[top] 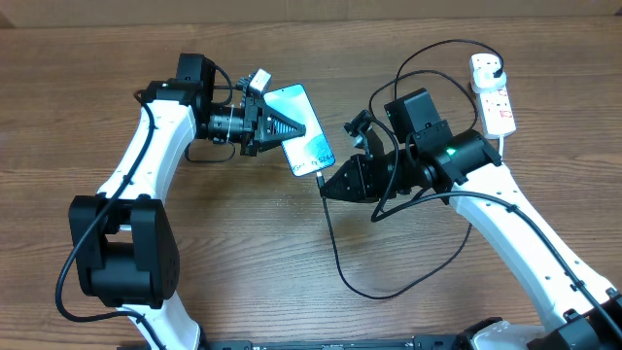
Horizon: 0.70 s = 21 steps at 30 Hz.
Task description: Plug charger to phone and switch on socket
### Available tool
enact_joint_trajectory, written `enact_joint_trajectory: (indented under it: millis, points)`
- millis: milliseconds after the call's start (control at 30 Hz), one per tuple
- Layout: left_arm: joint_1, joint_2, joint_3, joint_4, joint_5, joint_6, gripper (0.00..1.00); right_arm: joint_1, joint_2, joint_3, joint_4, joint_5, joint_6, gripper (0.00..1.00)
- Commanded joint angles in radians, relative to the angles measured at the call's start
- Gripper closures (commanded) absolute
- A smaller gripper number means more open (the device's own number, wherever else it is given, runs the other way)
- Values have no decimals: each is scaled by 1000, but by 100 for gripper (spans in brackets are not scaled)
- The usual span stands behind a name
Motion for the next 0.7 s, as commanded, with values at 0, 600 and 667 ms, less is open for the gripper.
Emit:
enact_joint_trajectory:
  millis: [0, 600, 667]
  points:
    - [-6, -8, 7, 5, 46, 19, 96, 5, -19, 28, -2, -20, 0, 96]
    - [-6, -8, 7, 5, 51, 19, 95, 22, -18, 28, 0, -19, 0, 96]
    - [-6, -8, 7, 5, 51, 19, 96, 27, -18, 28, 6, -18, 0, 96]
